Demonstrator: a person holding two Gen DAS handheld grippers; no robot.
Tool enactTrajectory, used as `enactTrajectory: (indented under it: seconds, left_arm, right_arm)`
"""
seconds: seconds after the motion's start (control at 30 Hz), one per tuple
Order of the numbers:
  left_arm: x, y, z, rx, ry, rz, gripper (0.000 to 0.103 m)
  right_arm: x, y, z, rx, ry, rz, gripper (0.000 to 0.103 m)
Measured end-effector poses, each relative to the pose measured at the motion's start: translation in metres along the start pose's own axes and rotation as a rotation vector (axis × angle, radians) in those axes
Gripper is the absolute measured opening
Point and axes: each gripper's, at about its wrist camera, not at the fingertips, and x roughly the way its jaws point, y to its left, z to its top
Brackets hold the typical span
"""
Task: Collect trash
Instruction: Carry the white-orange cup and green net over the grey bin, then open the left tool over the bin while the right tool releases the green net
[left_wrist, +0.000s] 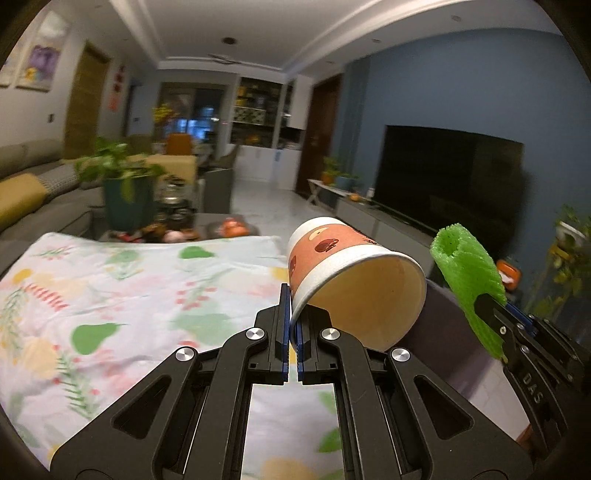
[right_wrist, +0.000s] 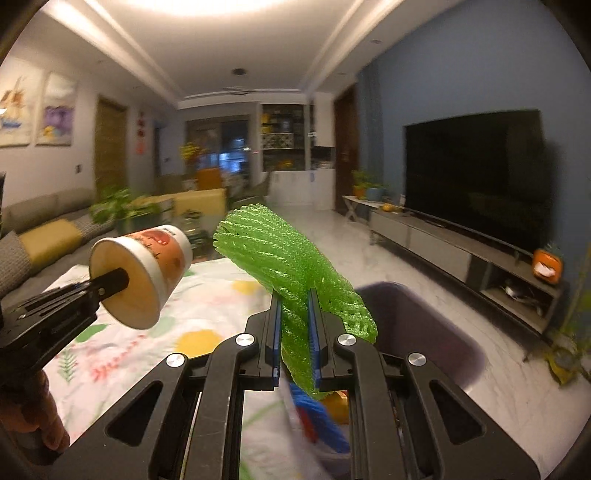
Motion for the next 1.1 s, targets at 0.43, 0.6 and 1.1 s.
enactTrajectory:
  seconds: [0.43, 0.6, 1.1]
  left_arm:
    - [0.053, -0.073, -0.011, 0.077, 0.064, -0.165, 0.002]
    - [0.072, -0.086, -0.015, 0.078, 0.084, -0.203, 0.002]
    - [0.088, -0.072, -0.020, 0.046, 0.058, -0.192, 0.066]
  right_arm:
    - [0.012, -0.051, -0.013, 0.098, 0.004, -0.075, 0.015]
    - [0.015, -0.063, -0.015, 0.117, -0.001, -0.064, 0.018]
    - [0.023, -0.070, -0.016, 0.141, -0.017, -0.073, 0.063]
